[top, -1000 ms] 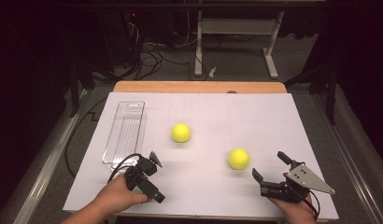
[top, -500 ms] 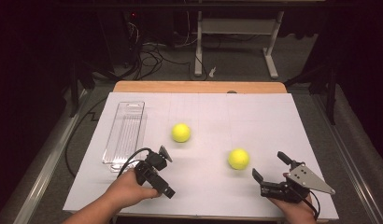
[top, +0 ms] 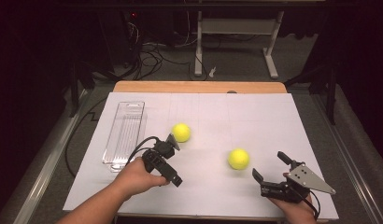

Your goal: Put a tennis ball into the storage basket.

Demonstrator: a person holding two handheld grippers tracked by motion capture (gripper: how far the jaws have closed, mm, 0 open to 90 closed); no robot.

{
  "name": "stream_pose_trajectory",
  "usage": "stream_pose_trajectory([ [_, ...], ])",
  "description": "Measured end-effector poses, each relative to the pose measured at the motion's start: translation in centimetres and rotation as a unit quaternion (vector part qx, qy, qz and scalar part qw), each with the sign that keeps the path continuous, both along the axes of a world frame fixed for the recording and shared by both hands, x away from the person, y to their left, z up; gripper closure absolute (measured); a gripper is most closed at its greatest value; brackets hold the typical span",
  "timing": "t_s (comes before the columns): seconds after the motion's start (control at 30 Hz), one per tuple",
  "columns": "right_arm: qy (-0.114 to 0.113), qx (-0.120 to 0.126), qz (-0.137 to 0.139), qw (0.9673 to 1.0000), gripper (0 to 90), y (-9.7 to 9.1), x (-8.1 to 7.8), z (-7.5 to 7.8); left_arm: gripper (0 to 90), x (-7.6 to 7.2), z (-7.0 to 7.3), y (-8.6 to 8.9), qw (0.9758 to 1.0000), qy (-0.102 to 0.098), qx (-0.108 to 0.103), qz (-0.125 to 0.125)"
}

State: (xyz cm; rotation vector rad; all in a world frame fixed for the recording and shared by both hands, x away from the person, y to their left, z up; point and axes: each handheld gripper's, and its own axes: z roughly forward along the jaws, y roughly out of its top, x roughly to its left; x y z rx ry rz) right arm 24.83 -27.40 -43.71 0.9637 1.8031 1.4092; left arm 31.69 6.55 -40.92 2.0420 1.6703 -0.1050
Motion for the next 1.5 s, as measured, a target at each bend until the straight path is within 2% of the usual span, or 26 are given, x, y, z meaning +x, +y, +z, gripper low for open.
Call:
stream_pose_trajectory([
  [0.33,-0.001,0.001,0.001,1.0000,0.4,0.0,0.0,0.0,1.0,1.7,0.8,-1.2,1.0000,-0.004,-0.003,0.005],
  [0.7,-0.002,0.002,0.002,1.0000,0.4,-0.1,0.0,0.0,1.0,3.9,1.4,-1.9,0.9999,-0.008,0.005,0.011],
  [1.07,-0.001,0.003,0.004,1.0000,0.4,-0.1,0.0,0.0,1.0,6.3,3.1,-2.1,0.9993,-0.020,0.005,0.032],
  [1.3,-0.001,0.005,0.003,1.0000,0.4,-0.1,0.0,0.0,0.8,7.4,3.5,-1.9,0.9988,-0.017,0.006,0.046],
  [1.5,0.000,0.005,0.005,1.0000,0.4,-0.1,0.0,0.0,0.8,8.3,3.9,-1.8,0.9979,-0.024,0.006,0.061],
])
